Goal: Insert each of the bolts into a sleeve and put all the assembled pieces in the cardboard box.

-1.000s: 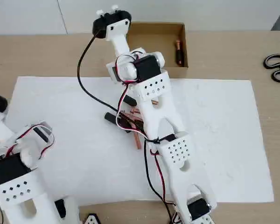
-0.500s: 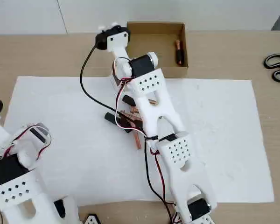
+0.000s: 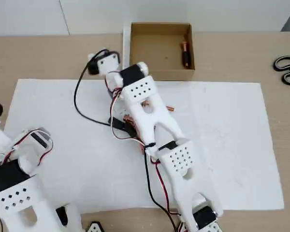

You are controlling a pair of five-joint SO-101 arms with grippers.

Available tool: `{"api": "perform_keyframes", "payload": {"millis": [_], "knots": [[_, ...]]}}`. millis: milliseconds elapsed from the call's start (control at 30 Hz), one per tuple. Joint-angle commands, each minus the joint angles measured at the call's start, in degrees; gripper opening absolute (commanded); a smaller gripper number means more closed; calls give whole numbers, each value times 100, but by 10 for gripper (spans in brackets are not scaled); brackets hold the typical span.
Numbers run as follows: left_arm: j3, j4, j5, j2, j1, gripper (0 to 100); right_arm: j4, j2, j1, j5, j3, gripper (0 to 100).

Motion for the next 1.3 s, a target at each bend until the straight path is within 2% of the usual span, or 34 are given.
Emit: {"api": "perform_keyframes", "payload": {"millis": [0,367,1267], "knots": [[-22,-88,-62,-62,-18,189,92,-567,-101,273,149,141],[163,-123,-62,-62,-9,189,57,-1710,-426,536,1327,142],[171,-123,-62,-62,-9,189,-312,-664,-646,738,1319,143]]}}
